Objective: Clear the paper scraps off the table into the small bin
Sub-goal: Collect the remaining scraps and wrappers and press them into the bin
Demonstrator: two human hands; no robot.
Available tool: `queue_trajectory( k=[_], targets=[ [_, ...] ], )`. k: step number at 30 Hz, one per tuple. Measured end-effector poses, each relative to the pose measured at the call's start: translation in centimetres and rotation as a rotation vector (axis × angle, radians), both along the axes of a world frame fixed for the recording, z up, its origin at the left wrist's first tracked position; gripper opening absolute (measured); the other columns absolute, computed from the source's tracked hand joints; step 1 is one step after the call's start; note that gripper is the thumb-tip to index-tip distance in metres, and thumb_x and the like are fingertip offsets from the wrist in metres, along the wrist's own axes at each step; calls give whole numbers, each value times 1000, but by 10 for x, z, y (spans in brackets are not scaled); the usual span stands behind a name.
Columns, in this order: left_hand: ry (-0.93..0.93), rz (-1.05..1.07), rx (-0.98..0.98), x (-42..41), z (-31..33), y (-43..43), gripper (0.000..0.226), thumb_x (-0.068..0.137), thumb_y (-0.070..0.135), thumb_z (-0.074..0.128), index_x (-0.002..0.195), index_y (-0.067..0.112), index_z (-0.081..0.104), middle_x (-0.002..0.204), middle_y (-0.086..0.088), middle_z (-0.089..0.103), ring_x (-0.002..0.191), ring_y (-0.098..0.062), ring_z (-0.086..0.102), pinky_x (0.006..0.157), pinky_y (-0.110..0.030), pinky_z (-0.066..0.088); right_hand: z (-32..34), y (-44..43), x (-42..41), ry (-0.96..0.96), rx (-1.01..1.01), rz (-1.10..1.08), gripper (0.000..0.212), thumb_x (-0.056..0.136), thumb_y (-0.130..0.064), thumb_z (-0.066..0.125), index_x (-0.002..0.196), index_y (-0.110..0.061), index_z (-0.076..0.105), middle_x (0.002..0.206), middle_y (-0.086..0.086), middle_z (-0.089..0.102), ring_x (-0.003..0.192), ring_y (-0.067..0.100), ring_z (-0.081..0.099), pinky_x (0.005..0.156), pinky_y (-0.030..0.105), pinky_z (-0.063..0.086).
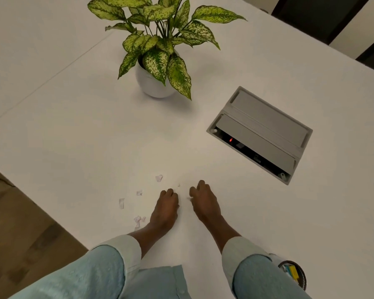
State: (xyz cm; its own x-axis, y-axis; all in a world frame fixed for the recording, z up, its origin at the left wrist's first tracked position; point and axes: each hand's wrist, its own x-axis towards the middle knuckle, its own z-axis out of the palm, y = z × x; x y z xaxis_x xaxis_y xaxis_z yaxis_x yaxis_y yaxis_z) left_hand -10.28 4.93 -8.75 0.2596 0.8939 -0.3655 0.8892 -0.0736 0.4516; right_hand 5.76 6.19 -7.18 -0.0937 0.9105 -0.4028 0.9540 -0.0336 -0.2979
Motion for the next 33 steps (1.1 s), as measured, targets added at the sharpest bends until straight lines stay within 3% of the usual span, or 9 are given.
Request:
queue_trajectory(
  k=[5,7,9,13,20,23,28,30,33],
  targets=[
    [-33,17,-14,-1,5,-7,16,84,-5,53,84,10,58,95,-4,54,89,-22,47,73,-40,46,1,-27,8,41,97,-76,20,103,-14,46,96,-7,64,106,8,56,96,26,59,75,36,50],
    [-52,22,-15,2,8,-13,18,81,-6,53,82,11,58,92,-2,54,87,-20,47,71,-38,46,0,-42,15,104,110,-165,20,102,-17,52,94,-8,68,105,7,60,100,23,62,81,37,53],
    [-90,25,-18,8,13,-19,19,79,-6,54,82,11,60,92,-2,55,87,-21,49,72,-40,47,1,-58,21,175,142,-295,14,98,-16,63,90,-8,72,102,6,64,102,15,64,82,30,53],
    [-213,51,-27,29,25,-32,13,84,-4,63,83,9,66,92,-6,61,87,-22,56,74,-35,48,13,-92,34,259,194,-611,5,86,-12,76,81,-15,76,87,-5,64,73,10,62,67,19,44],
    [-449,-2,-42,96,55,-67,14,80,1,75,77,13,68,82,6,59,70,-8,53,65,-19,41,53,-169,74,318,405,-1033,14,76,-9,87,79,-18,77,83,-5,68,71,12,68,69,36,59],
    [-516,-83,-56,132,68,-85,16,81,5,80,78,15,68,83,7,60,69,-5,53,64,-14,42,69,-204,97,285,467,-1177,13,75,-11,88,79,-16,77,78,-5,70,70,12,67,70,34,57],
    [-563,-251,-64,185,85,-113,13,81,7,80,80,13,69,86,2,63,72,-11,58,65,-19,46,86,-249,126,254,467,-1408,14,75,-16,88,85,-16,78,87,1,74,77,18,70,80,32,56],
    [-559,-293,-68,202,89,-121,13,80,6,79,79,13,69,86,1,64,72,-11,59,64,-17,44,89,-260,135,231,485,-1435,14,76,-15,87,86,-15,78,90,3,73,76,18,69,79,33,57],
    [-521,-361,-89,225,93,-131,12,78,5,76,79,14,69,88,1,65,74,-14,60,66,-27,49,88,-270,148,161,520,-1427,13,77,-10,85,87,-13,78,92,5,72,73,18,67,76,33,55]
  ],
)
